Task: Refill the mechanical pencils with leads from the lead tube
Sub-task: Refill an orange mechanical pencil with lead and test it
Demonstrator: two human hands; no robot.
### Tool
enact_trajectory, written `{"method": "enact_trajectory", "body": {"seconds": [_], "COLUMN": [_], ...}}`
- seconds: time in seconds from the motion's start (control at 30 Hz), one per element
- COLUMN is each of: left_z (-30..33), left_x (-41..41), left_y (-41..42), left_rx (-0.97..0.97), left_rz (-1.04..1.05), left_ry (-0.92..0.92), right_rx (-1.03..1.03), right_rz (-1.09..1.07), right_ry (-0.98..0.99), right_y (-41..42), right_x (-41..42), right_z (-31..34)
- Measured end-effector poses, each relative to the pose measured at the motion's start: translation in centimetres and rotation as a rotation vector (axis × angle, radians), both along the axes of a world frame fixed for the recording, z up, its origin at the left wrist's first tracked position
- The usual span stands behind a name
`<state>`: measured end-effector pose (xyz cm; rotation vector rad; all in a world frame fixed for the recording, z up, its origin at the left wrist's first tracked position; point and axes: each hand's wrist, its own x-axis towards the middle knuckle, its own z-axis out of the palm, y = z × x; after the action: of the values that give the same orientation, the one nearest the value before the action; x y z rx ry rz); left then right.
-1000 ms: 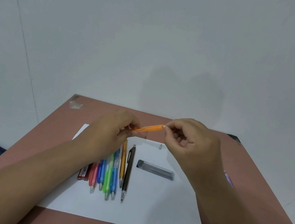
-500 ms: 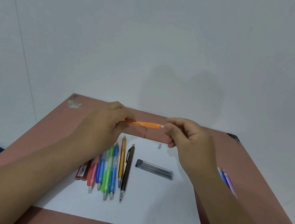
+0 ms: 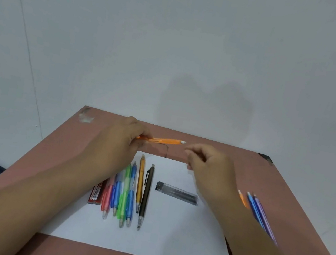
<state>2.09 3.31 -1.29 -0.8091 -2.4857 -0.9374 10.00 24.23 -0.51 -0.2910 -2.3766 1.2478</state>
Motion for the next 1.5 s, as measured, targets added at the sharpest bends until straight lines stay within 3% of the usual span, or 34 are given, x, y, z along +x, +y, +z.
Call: {"method": "enact_trajectory", "body": {"seconds": [0.1,0.33,0.67,0.97,1.03,1.1,1.23,1.37,1.5], "left_z": [0.1,0.2,0.5,1.0,1.2,1.7,1.9,1.6,1.2], "left_x": [0.0,0.3,0.9,3.5,4.6,5.5,5.9,5.9,6.1], "left_y": [0.0,0.1,0.3,1.5,2.2,2.8,3.0,2.9,2.9], "left_rx": [0.001,-0.005,0.004,0.180,0.236,0.350,0.661,0.754,0.740], "left_rz": [0.003,-0.021,-0.057,-0.158,-0.194,-0.244,-0.393,-0.521,-0.593], "left_ry": [-0.001,0.016,0.040,-0.093,-0.205,-0.439,-0.863,-1.077,-1.162], "right_rx": [-0.343,-0.581,-0.704,-0.894,-0.964,-1.082,-1.456,-1.596,-1.621], "right_rz": [0.050,0.091,0.101,0.262,0.297,0.302,0.339,0.414,0.436], "right_ry": [0.123,0.139,0.150,0.110,0.103,0.151,0.276,0.333,0.386], "right_y": [-0.4,-1.1,-1.2,-1.5,-1.9,-2.0,-0.8,1.1,1.6], "right_x": [0.9,1.0,0.8,1.3,1.4,1.2,0.9,1.2,1.5], "right_z": [1.3,1.5,1.4,1.8,2.0,2.3,2.9,3.2,3.5]}}
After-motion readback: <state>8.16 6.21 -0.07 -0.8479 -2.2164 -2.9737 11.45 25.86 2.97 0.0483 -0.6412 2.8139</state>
